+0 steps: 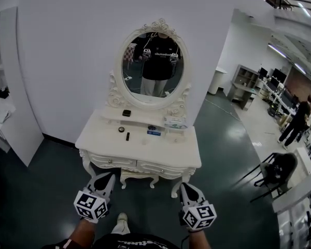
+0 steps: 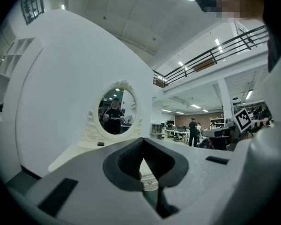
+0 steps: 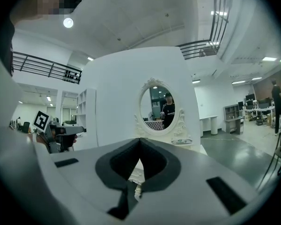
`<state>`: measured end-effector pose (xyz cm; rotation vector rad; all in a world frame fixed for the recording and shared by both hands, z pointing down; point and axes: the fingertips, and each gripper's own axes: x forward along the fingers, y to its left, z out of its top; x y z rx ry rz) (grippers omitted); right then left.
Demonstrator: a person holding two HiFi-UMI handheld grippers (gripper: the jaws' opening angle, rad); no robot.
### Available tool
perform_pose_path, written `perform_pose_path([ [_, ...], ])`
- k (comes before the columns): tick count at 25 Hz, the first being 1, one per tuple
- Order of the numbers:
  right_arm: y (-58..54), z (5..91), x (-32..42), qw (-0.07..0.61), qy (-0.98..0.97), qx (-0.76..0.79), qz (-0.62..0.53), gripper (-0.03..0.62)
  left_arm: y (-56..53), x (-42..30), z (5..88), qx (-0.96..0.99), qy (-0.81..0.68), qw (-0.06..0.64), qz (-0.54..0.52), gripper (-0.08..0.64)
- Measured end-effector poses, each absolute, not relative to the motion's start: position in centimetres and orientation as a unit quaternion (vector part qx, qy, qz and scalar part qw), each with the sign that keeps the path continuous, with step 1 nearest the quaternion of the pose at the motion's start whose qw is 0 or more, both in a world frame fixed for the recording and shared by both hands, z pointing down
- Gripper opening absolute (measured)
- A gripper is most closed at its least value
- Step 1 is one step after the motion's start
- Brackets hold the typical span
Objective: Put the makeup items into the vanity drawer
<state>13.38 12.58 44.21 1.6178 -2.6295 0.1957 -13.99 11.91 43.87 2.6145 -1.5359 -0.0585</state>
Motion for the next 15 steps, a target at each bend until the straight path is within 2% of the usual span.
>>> perform_pose_path([
  [6,7.9,43.4,12.5,0.024,-0.852,0.519,0.057,0.003,7.0,-13.7,43.0,0.867,-0.498,0.037,-0.012,0.005],
  [15,1.7,43.2,10.6,0.031,-0.845,0.529,0.063,0.003,-0.1,-14.9,43.0,0.874,-0.483,0.052,-0.01,0.005],
])
